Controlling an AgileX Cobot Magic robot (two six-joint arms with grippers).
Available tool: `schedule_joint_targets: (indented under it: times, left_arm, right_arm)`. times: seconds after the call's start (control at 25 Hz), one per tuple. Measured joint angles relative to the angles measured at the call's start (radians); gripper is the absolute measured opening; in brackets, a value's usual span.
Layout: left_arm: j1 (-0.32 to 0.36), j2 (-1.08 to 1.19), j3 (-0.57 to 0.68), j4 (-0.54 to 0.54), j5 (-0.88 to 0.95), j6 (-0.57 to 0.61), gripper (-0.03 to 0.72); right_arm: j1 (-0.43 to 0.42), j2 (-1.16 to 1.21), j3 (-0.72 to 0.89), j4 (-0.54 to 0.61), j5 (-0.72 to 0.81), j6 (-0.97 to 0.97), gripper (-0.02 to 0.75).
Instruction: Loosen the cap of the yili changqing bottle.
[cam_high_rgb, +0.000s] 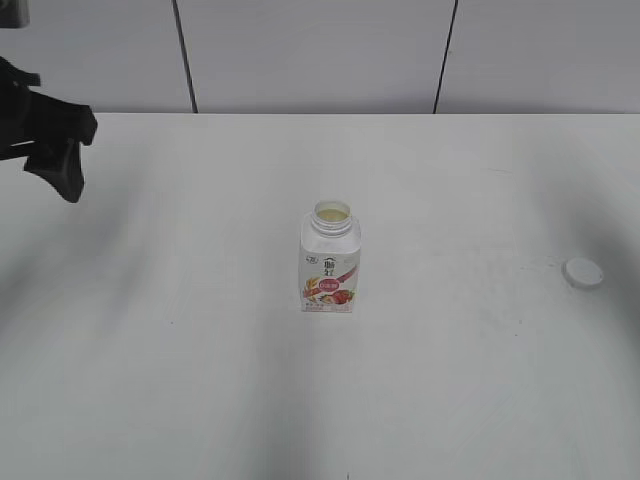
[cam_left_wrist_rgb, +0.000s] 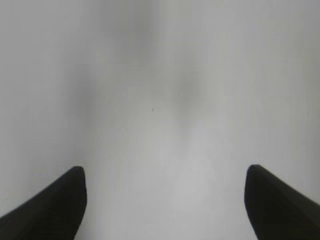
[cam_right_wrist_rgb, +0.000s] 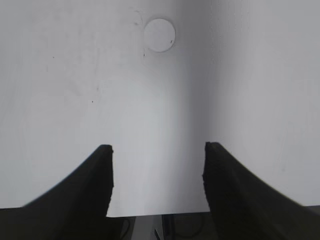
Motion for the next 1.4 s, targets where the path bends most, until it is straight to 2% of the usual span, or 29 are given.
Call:
schedule_joint_targets:
  times: [0.16, 0.28, 0.44, 0.68, 0.92, 1.12, 1.4]
  left_arm:
    - [0.0, -0.078, -0.002, -0.004, 0.106, 0.009, 0.582]
    - [0.0, -0.163, 0.036, -0.018, 0.119, 0.044, 0.573]
    - [0.0, -0.329, 0.127, -0.067, 0.125, 0.08, 0.57]
    - [0.0, -0.606, 0.302, -0.082, 0.128, 0.124, 0.566]
    - [0.0, -0.908, 0.449, -0.091, 0.073, 0.221, 0.565]
    - [0.0, -1.105, 0.576, -0.148, 0.001, 0.287, 0.565]
    - [0.0, -1.369, 0.665, -0.129, -0.059, 0.336, 0.565]
  right_arm:
    - [0.0, -0.107, 0.102, 0.006, 0.0, 0.0, 0.458]
    - [0.0, -0.23, 0.206, 0.009, 0.001, 0.0, 0.458]
    - [0.0, -0.406, 0.33, 0.009, 0.004, 0.0, 0.458]
    - [0.0, -0.72, 0.458, 0.009, 0.009, -0.014, 0.457]
    - [0.0, -0.978, 0.533, 0.009, 0.011, -0.015, 0.456]
    - [0.0, -1.169, 0.607, -0.01, 0.012, -0.034, 0.456]
    - [0.0, -1.378, 0.695, -0.024, -0.024, -0.094, 0.455]
